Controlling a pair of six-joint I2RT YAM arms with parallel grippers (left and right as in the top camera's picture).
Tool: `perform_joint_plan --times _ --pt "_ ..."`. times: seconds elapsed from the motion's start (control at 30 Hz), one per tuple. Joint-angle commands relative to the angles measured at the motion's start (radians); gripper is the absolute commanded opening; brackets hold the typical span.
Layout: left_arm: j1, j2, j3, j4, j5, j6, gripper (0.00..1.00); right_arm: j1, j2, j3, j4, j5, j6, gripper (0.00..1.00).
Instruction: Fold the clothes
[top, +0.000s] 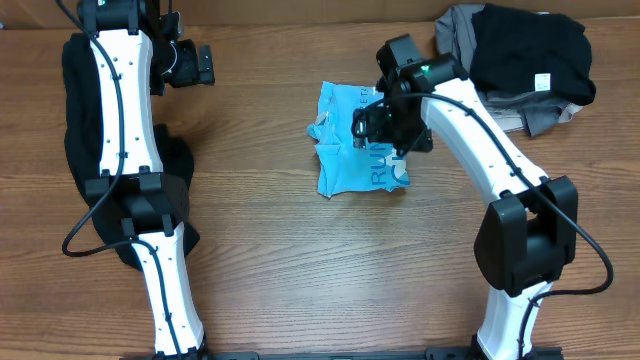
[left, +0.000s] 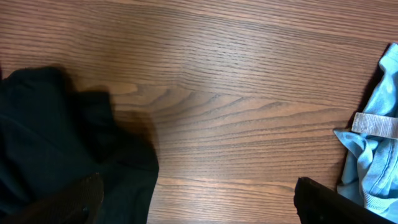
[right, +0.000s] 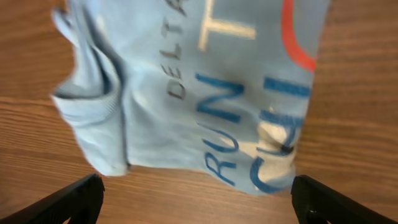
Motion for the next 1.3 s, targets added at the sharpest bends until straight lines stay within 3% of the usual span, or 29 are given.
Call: perform_joint_plan --times 0.0,0.17,0.33,0.47,0.6,0.7,0.83,1.07,1.27 --pt "-0.004 -0.013 0.016 0.002 -0.003 0.016 1.0 0.013 -0.023 -0.098 0.015 0.002 0.026 0.98" --pt "-0.004 -0.013 0.016 0.014 -0.003 0.016 1.0 0.016 -0.023 -0.241 0.127 -0.025 0.053 0.88" --pt "-0.004 -0.013 0.016 0.015 -0.003 0.016 1.0 0.002 -0.023 -0.36 0.259 -0.023 0.06 0.57" --pt "-0.004 -0.013 0.016 0.015 -0.003 0.016 1.0 -0.043 -0.023 -0.42 0.334 0.068 0.06 0.52" --pt "-0.004 -0.013 0.016 0.016 -0.003 0.015 1.0 -0.129 -0.023 -0.457 0.388 0.172 0.045 0.54" --pt "-0.004 -0.013 0.016 0.017 -0.003 0.016 1.0 -0.211 -0.024 -0.452 0.428 0.189 -0.008 0.7" --pt "-0.004 -0.013 0.016 0.018 -0.005 0.016 1.0 -0.258 -0.057 -0.37 0.413 0.17 -0.047 0.77" --pt "-0.004 -0.013 0.016 0.061 -0.004 0.016 1.0 -0.116 -0.148 -0.132 0.287 0.136 -0.21 0.85" --pt "-0.003 -0.013 0.016 0.085 -0.004 0.016 1.0 0.054 -0.103 -0.139 0.312 0.201 -0.322 0.89"
